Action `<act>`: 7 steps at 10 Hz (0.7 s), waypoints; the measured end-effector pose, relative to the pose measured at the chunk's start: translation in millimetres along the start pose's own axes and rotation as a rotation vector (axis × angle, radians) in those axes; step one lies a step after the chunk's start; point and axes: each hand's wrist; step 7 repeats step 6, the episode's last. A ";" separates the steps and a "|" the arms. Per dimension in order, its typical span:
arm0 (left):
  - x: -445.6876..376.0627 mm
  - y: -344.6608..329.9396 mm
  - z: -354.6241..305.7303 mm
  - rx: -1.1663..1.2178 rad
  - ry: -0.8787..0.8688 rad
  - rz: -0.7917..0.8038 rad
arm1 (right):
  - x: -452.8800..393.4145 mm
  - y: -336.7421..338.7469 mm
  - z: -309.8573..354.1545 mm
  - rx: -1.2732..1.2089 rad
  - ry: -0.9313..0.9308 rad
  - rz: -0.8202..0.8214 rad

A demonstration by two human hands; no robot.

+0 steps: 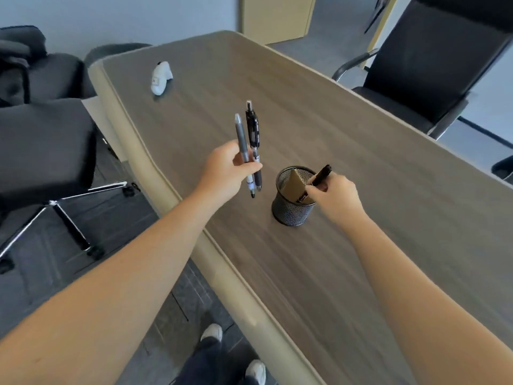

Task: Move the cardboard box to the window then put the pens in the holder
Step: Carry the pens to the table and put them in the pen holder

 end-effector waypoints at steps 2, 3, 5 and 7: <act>-39.4 -22.9 -8.5 -0.048 -0.096 0.163 | 8.4 6.2 -13.9 0.070 -0.062 0.035; -49.9 -37.7 -9.2 -0.128 -0.160 0.248 | 28.1 8.5 -16.5 0.032 -0.113 -0.062; -53.3 -53.3 9.3 -0.413 -0.278 0.394 | 58.9 2.4 -19.7 -0.002 -0.204 -0.151; -52.5 -48.7 13.7 -0.485 -0.330 0.424 | 68.5 0.8 -15.1 -0.018 -0.213 -0.198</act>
Point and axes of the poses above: each hand's wrist, its own x-axis away from the middle knuckle, its own y-axis out of the back of the hand, z = x × y, and after that the axes turned 10 degrees about -x, right-handed
